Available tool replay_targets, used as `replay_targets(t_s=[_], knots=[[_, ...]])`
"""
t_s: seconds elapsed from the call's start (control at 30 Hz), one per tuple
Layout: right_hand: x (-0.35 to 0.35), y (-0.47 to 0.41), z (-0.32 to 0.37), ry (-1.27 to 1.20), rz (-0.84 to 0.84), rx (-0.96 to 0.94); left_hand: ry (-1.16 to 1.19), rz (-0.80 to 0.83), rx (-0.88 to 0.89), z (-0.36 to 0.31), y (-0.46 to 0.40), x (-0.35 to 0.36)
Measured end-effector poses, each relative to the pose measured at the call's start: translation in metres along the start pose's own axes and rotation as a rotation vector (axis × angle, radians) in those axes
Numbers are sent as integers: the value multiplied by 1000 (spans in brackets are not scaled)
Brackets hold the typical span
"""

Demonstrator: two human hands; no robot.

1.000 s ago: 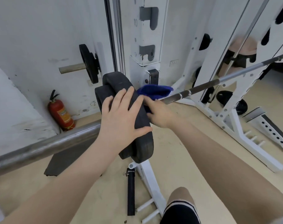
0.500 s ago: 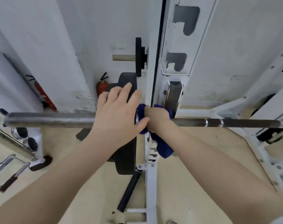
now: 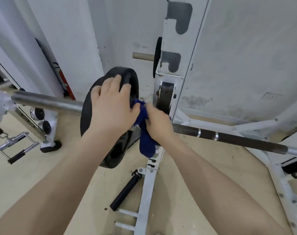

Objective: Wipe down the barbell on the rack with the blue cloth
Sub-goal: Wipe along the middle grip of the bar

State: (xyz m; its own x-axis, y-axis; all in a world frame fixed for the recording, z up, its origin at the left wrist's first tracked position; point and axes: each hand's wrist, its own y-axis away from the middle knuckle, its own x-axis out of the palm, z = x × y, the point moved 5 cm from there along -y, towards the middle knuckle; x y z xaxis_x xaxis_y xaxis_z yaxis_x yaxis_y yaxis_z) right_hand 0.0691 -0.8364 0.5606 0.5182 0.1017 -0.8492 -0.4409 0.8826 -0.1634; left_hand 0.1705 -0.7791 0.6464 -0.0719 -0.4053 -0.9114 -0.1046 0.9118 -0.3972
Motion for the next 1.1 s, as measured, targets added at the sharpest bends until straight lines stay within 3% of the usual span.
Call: replay_targets(t_s=[0.07, 0.13, 0.2, 0.27, 0.37, 0.43, 0.6, 0.67, 0.73, 0.93, 1.1], knots=[[-33, 24, -16, -289, -208, 119, 111, -101, 158, -13, 8, -1], [-68, 49, -35, -421, -467, 216, 221, 92, 153, -26, 13, 12], [-91, 62, -51, -436, -635, 252, 151, 381, 42, -33, 16, 43], [-88, 50, -63, -391, -533, 226, 9, 481, 39, -38, 18, 69], [-37, 32, -66, 37, 2, 51, -48, 406, 71, -37, 20, 93], [-17, 32, -70, 250, 146, -46, -47, 351, 97, -36, 21, 104], [-28, 12, -87, 70, 458, 141, 17, 328, 107, -37, 18, 116], [-31, 2, -90, -72, 493, 277, 6, 350, 62, -36, 19, 116], [-26, 0, -88, -66, 457, 274, -18, 360, 45, -39, 17, 116], [-36, 46, -89, 461, 219, -58, -25, 364, 48, -37, 9, 117], [-44, 56, -104, 666, 162, 167, 50, 368, 60, -33, 10, 115]])
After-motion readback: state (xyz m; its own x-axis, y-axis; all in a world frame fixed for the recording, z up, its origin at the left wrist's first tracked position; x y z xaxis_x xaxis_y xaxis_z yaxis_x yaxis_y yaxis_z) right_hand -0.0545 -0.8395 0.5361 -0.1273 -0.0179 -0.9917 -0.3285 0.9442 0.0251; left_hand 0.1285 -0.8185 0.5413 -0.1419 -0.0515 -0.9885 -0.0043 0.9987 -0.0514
